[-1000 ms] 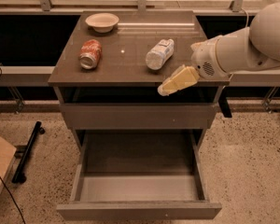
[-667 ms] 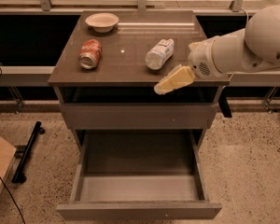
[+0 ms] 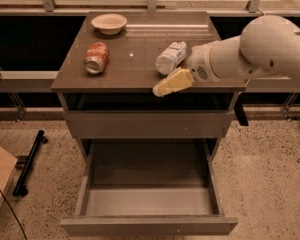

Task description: Place blue plastic bottle into middle drawer

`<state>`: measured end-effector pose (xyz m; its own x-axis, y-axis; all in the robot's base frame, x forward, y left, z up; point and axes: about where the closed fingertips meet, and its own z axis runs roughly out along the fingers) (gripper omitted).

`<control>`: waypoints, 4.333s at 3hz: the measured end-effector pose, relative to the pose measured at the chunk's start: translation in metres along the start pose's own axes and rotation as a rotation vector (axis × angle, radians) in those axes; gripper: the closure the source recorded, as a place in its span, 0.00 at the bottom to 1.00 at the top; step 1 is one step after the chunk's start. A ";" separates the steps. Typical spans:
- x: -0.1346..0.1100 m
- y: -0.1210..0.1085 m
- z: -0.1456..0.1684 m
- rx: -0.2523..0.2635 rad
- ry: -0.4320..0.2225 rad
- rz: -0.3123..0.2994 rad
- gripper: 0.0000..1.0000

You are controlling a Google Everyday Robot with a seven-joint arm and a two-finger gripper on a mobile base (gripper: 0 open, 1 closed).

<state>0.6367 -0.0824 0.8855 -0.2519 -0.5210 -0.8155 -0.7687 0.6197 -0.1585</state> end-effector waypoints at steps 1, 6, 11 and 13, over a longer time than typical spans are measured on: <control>-0.001 -0.008 0.014 0.019 -0.025 0.028 0.00; -0.013 -0.055 0.084 0.096 -0.157 0.241 0.00; -0.003 -0.094 0.105 0.235 -0.134 0.365 0.49; -0.031 -0.082 0.089 0.150 -0.164 0.234 0.99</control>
Offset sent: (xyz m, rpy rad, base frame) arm 0.0562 -0.0056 -0.0085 0.1154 -0.0535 -0.1521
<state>0.7599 -0.0653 0.8741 -0.3043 -0.2605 -0.9163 -0.6028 0.7974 -0.0265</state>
